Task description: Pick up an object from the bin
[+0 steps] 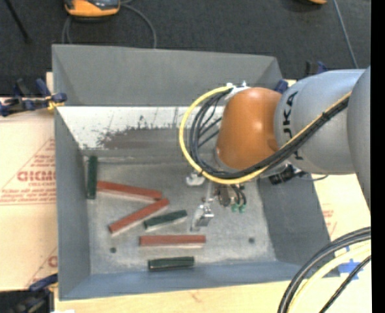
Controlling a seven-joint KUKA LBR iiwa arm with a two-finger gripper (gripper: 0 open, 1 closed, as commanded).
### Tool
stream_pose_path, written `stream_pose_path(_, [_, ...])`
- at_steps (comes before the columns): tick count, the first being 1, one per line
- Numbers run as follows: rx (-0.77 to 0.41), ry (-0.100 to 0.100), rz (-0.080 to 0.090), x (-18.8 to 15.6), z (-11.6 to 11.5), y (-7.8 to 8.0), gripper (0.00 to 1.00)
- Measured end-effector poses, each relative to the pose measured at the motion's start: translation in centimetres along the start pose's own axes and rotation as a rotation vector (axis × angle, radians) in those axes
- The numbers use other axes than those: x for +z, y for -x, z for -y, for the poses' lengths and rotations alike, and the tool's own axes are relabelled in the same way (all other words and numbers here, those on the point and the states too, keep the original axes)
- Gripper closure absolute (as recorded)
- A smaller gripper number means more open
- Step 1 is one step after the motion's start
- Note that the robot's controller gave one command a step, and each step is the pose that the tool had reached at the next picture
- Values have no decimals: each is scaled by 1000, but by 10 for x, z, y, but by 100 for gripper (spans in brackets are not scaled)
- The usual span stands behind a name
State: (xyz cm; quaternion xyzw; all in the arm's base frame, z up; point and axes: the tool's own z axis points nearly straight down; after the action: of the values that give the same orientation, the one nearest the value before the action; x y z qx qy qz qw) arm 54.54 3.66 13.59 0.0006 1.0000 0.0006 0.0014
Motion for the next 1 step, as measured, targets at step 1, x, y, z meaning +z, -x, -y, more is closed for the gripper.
stream_pose_path(1, [0, 0, 0, 0, 0, 0, 0])
